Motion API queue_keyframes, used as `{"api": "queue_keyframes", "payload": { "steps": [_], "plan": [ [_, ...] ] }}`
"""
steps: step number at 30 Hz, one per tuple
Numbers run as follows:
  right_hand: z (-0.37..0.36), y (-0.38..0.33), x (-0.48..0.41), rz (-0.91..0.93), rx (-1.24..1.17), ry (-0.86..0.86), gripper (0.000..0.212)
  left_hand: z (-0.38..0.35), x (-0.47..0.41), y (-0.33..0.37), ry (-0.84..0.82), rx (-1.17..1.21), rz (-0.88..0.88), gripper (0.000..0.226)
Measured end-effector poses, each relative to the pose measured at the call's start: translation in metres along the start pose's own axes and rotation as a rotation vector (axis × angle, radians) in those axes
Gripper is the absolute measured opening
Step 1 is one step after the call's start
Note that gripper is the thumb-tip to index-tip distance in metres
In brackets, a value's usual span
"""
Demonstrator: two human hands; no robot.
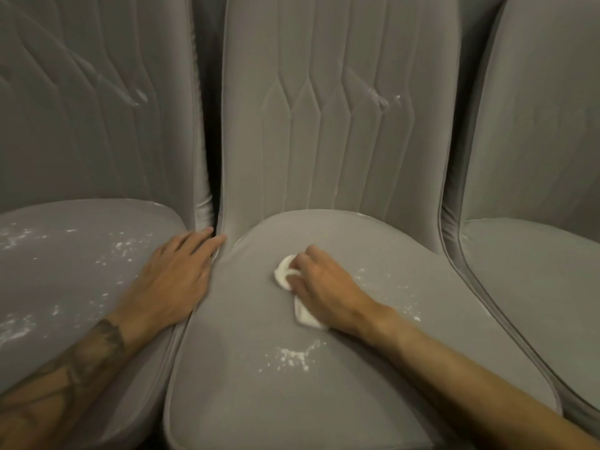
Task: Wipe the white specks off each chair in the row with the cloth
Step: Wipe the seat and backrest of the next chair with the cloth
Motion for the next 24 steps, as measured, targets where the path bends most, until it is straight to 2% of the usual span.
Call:
{"api": "queue_keyframes", "payload": {
  "steps": [2, 4, 7, 9, 13, 15, 17, 20, 21, 24],
  "plan": [
    [0.010, -0.004, 0.014, 0.114, -0.016, -0.073, 0.027, 0.001, 0.000, 0.001, 0.002, 0.000, -0.007, 0.055],
    [0.021, 0.025, 0.015, 0.122, 0.057, -0.104, 0.032, 0.002, 0.000, 0.002, -0.005, -0.003, -0.007, 0.056],
    [0.034, 0.081, 0.010, -0.104, 0.156, -0.039, 0.029, 0.002, 0.001, 0.003, -0.008, -0.003, -0.003, 0.057],
    [0.029, 0.082, 0.007, -0.174, 0.180, 0.000, 0.024, 0.002, 0.000, 0.002, -0.010, 0.001, 0.001, 0.057],
    [0.020, 0.030, 0.028, 0.007, 0.040, -0.040, 0.030, 0.002, 0.000, 0.002, -0.008, -0.004, 0.004, 0.058],
    [0.030, 0.035, 0.037, 0.057, 0.049, -0.093, 0.037, 0.003, 0.000, 0.003, -0.002, -0.006, 0.005, 0.058],
    [0.040, 0.069, 0.040, -0.015, 0.124, -0.077, 0.036, 0.003, 0.000, 0.003, 0.000, -0.004, -0.002, 0.058],
    [0.050, 0.118, 0.042, -0.281, 0.166, 0.026, 0.030, 0.003, 0.001, 0.004, 0.023, 0.001, -0.001, 0.058],
    [0.046, 0.119, 0.040, -0.319, 0.178, 0.051, 0.027, 0.003, 0.001, 0.004, 0.033, 0.004, 0.000, 0.058],
    [0.032, 0.076, 0.037, -0.250, 0.100, 0.044, 0.026, 0.004, 0.000, 0.005, 0.045, 0.015, -0.016, 0.056]
  ]
}}
Point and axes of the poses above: each hand's wrist, its own x-axis away from the middle knuckle, its own z-axis out of the back of the hand, y = z × x, the point moved 3 cm from there along -x, towards the middle knuckle, and after that the axes turned 13 degrees about z, right-handed, at the moved point
